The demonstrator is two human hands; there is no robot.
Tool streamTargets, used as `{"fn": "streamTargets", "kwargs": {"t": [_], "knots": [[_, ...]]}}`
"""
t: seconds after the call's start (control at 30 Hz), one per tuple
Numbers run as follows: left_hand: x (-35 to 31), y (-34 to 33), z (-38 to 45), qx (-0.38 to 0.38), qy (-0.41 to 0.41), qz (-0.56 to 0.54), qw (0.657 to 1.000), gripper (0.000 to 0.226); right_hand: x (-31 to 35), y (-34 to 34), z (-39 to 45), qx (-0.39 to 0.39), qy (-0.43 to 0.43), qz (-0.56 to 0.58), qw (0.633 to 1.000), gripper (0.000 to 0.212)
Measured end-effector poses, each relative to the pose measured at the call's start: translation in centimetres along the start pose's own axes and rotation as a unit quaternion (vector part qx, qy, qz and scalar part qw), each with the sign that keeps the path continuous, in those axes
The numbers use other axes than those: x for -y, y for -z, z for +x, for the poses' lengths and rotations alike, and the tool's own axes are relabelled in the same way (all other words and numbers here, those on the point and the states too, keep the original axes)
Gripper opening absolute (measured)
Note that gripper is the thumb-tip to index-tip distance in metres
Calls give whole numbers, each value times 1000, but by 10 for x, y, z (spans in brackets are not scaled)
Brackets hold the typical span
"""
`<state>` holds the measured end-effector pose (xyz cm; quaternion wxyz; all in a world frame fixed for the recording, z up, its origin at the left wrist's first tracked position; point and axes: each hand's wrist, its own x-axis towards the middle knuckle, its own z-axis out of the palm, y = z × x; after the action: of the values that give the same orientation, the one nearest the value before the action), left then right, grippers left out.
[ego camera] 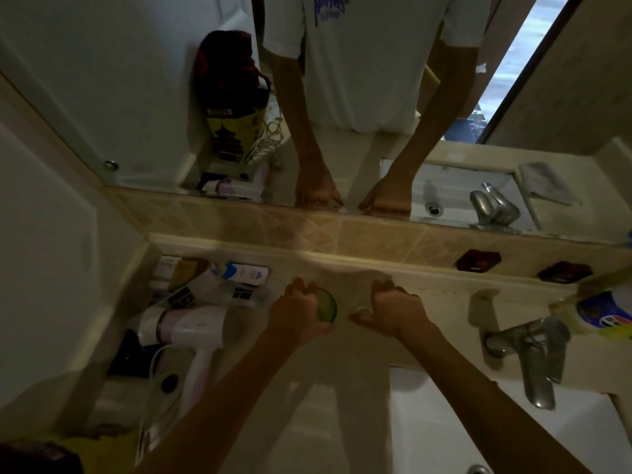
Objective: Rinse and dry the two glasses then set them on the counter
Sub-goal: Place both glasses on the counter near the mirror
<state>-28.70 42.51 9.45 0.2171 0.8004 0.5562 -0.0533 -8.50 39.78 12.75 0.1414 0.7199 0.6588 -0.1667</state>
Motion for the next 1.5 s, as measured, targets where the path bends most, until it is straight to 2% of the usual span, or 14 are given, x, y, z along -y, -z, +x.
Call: {"fn": "streamTargets", "kwargs": {"t": [0.1,0.23,0.3,0.37,0.53,0.63,0.7,0.83,0.9,0.97,1.03,1.13,1.27,1.5], "knots": [[-3,-6,0,-10,34,15,999,106,0,-1,-2,-19,-8,-12,1000,83],[5,2,2,53,-22,9,998,118,-14,1,6,58,74,4,996,111],[10,8,3,70,-62,3,996,115,-19,0,11,78,140,9,987,116],[13,9,5,57,-88,0,994,102,-21,-4,14,72,160,14,984,111],[12,-4,6,14,-48,-53,997,105,-15,-11,4,26,66,49,996,97],[14,-20,1,3,-3,-186,982,117,-15,-24,-7,-24,39,86,995,106],[21,-32,-3,-4,18,-283,959,131,-20,-36,-10,-34,42,205,977,122],[38,-69,-8,-43,43,-460,886,154,-23,-71,-15,-64,7,482,874,131],[34,-78,-13,-57,53,-493,867,141,-17,-85,-20,-79,-19,562,823,125],[24,-79,-17,-73,85,-502,858,114,-10,-94,-21,-111,-41,594,795,114],[19,-84,-16,-111,108,-505,849,94,-5,-97,-18,-144,-48,604,783,100],[17,-90,-16,-131,121,-509,842,86,-3,-101,-18,-163,-67,615,768,89],[17,-89,-13,-121,119,-507,845,85,-26,-107,-24,-207,-86,598,770,86],[12,-80,-17,-125,109,-504,848,95,-71,-109,-36,-210,-105,604,762,84]]}}
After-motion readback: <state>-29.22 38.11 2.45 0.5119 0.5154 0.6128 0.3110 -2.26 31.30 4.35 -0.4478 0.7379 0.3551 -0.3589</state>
